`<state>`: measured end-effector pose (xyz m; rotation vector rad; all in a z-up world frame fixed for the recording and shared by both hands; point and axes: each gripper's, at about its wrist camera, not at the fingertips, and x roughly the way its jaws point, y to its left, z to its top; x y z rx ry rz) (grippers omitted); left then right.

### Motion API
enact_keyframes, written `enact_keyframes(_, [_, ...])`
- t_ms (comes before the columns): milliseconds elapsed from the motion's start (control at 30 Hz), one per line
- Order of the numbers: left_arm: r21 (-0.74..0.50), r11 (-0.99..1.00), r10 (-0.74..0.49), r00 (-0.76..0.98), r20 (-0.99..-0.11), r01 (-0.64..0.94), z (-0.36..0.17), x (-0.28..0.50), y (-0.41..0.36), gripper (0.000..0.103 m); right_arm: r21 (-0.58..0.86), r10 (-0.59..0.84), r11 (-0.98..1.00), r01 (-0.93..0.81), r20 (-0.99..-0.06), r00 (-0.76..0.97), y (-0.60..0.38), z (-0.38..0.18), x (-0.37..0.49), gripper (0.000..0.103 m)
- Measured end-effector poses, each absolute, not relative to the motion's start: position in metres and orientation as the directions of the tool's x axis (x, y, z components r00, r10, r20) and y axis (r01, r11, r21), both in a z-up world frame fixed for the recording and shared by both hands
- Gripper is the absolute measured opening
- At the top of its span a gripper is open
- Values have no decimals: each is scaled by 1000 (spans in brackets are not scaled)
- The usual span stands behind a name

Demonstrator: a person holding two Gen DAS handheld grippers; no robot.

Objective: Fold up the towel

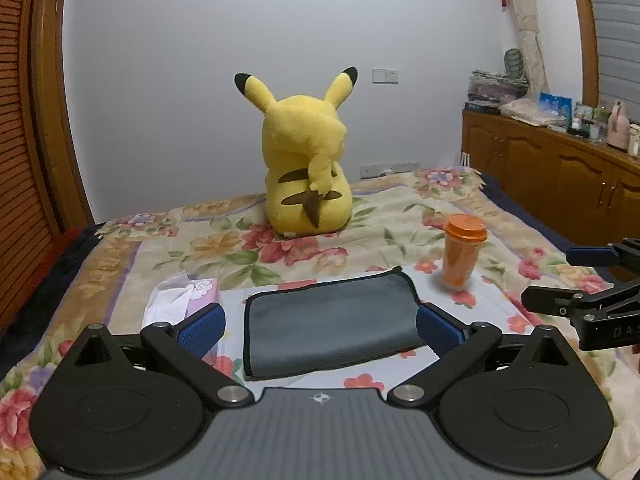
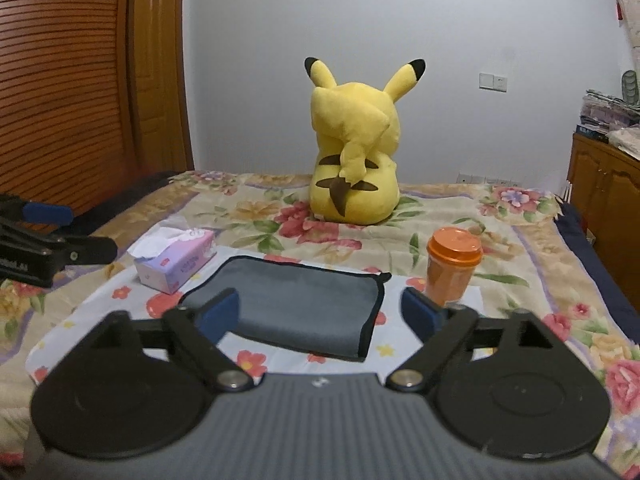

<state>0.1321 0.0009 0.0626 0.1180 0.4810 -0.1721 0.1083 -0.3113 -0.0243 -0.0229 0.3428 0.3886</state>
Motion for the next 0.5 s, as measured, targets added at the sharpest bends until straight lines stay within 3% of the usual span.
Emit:
enact_keyframes(100, [86, 978, -128, 875, -466, 188, 68, 122, -4, 103, 41, 361, 929, -368, -323, 875, -314, -21, 101, 103])
enact_keyframes(500, [84, 986, -89, 881, -464, 144, 93, 90, -8, 103, 37, 356, 932, -362, -295, 887, -322, 0, 71, 103])
